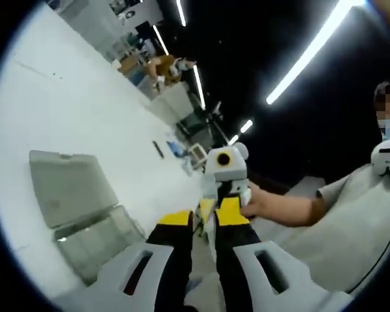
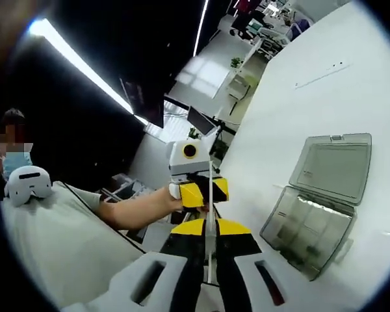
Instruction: Insert the divider into the dual guide fixture by aligning both edges with the guide slots and pushing it downward to the bottom, including one-sided entry, uneven engagement, binding, and posture correction.
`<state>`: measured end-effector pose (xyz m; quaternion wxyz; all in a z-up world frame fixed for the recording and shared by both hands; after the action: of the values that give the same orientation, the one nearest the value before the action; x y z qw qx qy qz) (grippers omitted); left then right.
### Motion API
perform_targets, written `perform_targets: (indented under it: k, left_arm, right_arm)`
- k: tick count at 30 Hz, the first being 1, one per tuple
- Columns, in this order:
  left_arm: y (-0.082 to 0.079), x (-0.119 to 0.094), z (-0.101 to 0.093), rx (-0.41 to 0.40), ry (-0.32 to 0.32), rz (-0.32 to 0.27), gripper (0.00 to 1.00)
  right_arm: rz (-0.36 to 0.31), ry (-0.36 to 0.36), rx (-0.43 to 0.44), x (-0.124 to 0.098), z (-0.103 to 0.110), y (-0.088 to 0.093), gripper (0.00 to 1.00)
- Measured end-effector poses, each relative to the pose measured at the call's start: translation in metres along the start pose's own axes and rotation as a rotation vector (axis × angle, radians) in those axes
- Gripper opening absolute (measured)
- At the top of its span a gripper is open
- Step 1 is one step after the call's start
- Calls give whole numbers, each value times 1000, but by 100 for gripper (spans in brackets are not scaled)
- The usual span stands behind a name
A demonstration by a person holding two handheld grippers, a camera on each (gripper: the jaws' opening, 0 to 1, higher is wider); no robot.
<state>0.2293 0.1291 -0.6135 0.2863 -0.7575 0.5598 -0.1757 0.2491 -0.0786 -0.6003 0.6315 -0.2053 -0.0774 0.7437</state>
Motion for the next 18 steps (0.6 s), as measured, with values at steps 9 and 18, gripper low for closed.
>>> perform_targets:
  k: [9,18]
  left_arm:
    - [0,3,3,176,-112,37,21]
    - [3,3,-2,307,-248,89,29]
  right_arm:
    - [18,74,32,-3,-10,-5,0]
    - [83,160,37,-3,-16,-11,0]
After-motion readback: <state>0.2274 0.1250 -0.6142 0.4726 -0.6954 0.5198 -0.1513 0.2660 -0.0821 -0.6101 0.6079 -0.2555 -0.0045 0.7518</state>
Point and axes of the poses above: the point that each gripper's makers call its tool centre point, and the gripper's own axes: x roughly forward along the fingers, z roughly to its left, y roughly out of its underside, the point moved 10 cm from there along -x, roughly backward along the fingers, and after that the axes turned 5 degrees about x, right-handed, at the moved point
